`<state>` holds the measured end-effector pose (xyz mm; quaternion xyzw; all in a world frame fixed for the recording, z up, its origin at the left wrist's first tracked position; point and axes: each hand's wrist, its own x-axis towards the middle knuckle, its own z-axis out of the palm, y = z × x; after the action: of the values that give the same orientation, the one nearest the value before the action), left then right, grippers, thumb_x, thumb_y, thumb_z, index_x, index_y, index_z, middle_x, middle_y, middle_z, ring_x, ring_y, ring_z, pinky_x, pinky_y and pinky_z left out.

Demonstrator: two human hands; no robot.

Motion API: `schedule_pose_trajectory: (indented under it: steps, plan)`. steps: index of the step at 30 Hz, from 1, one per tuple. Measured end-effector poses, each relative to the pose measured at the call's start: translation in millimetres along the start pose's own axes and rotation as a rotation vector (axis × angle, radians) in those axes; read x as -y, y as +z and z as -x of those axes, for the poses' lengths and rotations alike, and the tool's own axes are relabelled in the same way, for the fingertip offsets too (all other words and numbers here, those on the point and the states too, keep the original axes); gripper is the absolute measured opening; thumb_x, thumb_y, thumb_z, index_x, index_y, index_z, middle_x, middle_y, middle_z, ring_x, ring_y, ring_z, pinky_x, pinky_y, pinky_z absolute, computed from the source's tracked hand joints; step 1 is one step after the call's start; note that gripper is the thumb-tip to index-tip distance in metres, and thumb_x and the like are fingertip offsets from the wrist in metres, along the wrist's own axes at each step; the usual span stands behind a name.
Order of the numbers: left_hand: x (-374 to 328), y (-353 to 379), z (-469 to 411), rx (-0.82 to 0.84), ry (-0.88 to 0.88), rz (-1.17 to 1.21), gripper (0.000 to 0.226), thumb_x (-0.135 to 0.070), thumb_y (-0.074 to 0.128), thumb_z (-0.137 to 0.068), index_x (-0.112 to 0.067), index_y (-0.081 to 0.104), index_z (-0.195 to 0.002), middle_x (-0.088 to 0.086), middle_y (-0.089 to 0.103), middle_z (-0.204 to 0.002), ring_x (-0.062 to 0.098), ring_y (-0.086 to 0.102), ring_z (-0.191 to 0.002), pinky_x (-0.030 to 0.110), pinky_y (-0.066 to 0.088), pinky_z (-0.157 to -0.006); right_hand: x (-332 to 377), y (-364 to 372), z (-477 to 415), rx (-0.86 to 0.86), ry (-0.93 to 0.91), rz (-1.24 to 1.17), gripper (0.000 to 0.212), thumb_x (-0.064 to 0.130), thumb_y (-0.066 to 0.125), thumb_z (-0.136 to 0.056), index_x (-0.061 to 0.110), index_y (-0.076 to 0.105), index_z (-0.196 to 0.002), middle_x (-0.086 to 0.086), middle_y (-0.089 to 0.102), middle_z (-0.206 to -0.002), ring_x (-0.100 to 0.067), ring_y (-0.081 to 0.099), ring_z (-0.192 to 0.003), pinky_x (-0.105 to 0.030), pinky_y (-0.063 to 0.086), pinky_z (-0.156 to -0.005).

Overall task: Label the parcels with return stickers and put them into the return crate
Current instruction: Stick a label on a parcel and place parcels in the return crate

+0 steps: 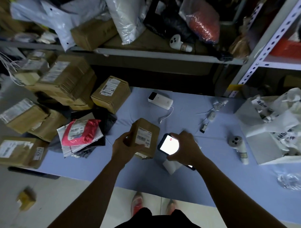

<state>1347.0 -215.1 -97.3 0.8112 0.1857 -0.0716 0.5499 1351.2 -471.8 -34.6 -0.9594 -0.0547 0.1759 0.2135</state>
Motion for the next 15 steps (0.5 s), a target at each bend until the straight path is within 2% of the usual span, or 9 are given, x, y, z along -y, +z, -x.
schedule_pose_trajectory:
  steps: [3, 6, 9, 15]
  plan:
    - [1.5, -1.5, 2.8, 0.013, 0.023, -0.057, 0.07, -0.032, 0.095, -0.062, -0.032, 0.063, -0.125, -0.012, 0.073, -0.108, 0.01, 0.068, -0.099, 0.031, 0.06, -0.082, -0.6, 1.6, 1.7, 0.003, 0.001, 0.086, 0.098, 0.055, 0.088, -0.066, 0.035, 0.041, -0.15, -0.002, 0.045, -0.132, -0.022, 0.039, -0.125, -0.037, 0.046, -0.097]
    - [6.3, -3.4, 2.3, -0.025, 0.028, -0.11, 0.071, -0.032, 0.095, -0.061, -0.025, 0.065, -0.124, -0.007, 0.073, -0.109, 0.016, 0.068, -0.1, 0.034, 0.061, -0.079, -0.3, 1.2, 2.9, 0.002, -0.014, 0.15, 0.098, 0.053, 0.089, -0.065, 0.035, 0.041, -0.149, -0.001, 0.045, -0.135, -0.023, 0.04, -0.126, -0.04, 0.051, -0.096]
    - [8.2, -7.2, 0.4, -0.065, 0.011, -0.116, 0.077, -0.034, 0.096, -0.058, -0.025, 0.064, -0.128, -0.004, 0.072, -0.114, 0.02, 0.067, -0.104, 0.043, 0.061, -0.085, 0.7, 0.5, 1.8, 0.0, -0.024, 0.177, 0.098, 0.051, 0.09, -0.065, 0.034, 0.042, -0.149, 0.0, 0.046, -0.133, -0.023, 0.04, -0.124, -0.04, 0.052, -0.095]
    - [3.5, -12.2, -2.4, -0.078, 0.078, -0.135, 0.072, -0.027, 0.096, -0.061, -0.022, 0.066, -0.126, -0.003, 0.073, -0.109, 0.019, 0.067, -0.1, 0.041, 0.061, -0.083, 0.4, 2.3, 2.0, -0.016, -0.016, 0.159, 0.096, 0.052, 0.089, -0.068, 0.035, 0.041, -0.149, 0.001, 0.046, -0.135, -0.022, 0.04, -0.125, -0.038, 0.049, -0.096]
